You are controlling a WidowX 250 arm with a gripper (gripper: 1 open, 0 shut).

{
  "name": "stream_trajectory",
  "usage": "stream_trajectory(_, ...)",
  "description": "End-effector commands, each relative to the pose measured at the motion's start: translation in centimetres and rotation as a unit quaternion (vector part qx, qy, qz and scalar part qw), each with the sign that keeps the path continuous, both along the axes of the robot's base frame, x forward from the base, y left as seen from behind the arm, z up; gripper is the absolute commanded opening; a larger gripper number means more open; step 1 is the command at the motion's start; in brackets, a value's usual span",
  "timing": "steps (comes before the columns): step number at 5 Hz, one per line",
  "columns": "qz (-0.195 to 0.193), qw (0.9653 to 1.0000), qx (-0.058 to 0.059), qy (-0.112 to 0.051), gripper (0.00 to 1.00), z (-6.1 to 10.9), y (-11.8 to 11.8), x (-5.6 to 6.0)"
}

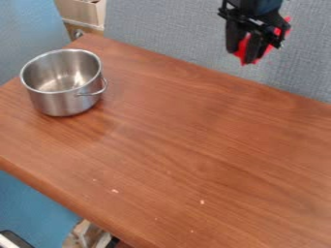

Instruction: Put the red object in the metal pot

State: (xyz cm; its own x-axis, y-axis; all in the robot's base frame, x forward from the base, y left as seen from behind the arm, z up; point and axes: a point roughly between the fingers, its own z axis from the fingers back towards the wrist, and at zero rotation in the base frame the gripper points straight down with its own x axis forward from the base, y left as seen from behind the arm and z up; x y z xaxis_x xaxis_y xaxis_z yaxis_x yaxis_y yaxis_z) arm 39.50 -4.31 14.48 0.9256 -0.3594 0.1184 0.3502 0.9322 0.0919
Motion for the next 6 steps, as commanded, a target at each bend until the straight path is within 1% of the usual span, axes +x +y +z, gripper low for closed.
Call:
stream_trajectory(1, 0.031, 0.9981, -0.004, -0.053, 0.00, 4.4, 1.8, -0.9)
stream_trajectory(3, 0.059, 0.9967, -0.002, -0.055, 0.00, 4.9, 3.5, -1.6)
stream_trajectory(4, 0.078, 0.9954, 0.000, -0.056, 0.00, 5.2, 4.7, -2.1)
stream_trajectory(5, 0.095, 0.9938, 0.001, -0.057, 0.00, 5.5, 5.8, -2.5)
stream_trajectory(6, 0.121, 0.9909, 0.003, -0.060, 0.00, 5.9, 7.6, -3.3)
